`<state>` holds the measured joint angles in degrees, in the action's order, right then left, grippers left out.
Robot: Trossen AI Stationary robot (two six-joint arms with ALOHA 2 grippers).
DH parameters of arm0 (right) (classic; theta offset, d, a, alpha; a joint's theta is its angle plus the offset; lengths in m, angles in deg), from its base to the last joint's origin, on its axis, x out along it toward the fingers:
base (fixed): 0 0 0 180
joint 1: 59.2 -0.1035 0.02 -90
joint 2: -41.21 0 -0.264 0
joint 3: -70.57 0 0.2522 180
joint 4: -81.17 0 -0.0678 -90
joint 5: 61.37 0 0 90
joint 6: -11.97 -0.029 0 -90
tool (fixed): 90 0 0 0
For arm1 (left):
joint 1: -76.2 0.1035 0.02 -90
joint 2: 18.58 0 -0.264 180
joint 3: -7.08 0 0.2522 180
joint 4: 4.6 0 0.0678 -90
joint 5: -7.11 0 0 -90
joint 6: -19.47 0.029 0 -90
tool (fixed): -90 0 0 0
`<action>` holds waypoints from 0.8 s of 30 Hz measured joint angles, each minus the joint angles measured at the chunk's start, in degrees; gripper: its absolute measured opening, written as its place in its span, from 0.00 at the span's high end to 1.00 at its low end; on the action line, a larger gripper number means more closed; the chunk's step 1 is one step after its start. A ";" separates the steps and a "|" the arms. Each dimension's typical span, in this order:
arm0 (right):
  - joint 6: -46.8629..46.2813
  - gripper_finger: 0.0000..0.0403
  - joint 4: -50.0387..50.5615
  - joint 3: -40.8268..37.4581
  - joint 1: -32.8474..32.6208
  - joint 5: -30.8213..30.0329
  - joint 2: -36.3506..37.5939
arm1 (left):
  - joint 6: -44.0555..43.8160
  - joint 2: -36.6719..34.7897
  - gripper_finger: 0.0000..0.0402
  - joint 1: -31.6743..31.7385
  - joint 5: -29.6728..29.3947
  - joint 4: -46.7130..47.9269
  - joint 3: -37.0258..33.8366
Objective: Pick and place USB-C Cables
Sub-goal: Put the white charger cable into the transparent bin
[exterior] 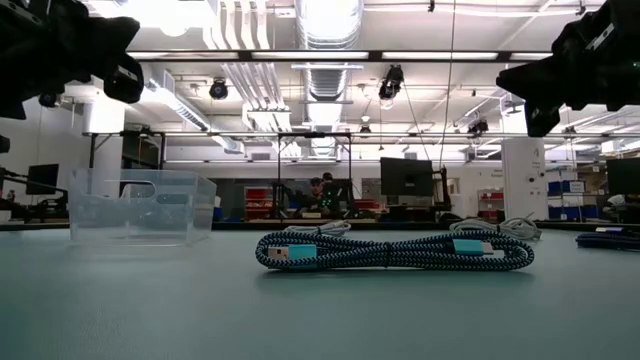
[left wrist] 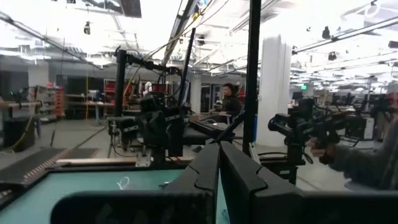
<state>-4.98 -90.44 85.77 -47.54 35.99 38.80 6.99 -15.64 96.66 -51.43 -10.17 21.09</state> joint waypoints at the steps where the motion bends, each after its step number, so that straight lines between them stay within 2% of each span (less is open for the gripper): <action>1: 0.00 0.92 -0.02 0.01 0.00 0.02 0.00 | -0.20 0.04 1.00 0.00 0.01 0.02 -0.01; 5: 0.52 0.92 -0.16 0.02 0.00 0.00 0.00 | 2.61 0.34 1.00 0.04 -0.60 -0.31 -0.01; 9: 0.28 0.92 -3.37 0.04 0.00 -0.42 -0.07 | 2.44 0.35 1.00 0.04 -0.70 -5.41 -0.01; 14: -1.37 0.92 -11.56 0.07 -0.42 -0.37 -0.10 | 2.38 0.37 1.00 0.02 -0.74 -15.15 -0.01; 20: 2.28 0.92 -21.96 0.00 -1.31 -0.45 -2.07 | 2.38 0.32 1.00 0.02 -0.84 -28.02 -0.01; 24: 3.56 0.92 -28.41 -0.01 -1.29 -1.55 -5.09 | 2.50 0.32 1.00 0.02 -0.96 -32.74 -0.01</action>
<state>-1.42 -118.85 85.76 -48.83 34.44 33.71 9.49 -15.32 96.69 -52.40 -42.90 21.07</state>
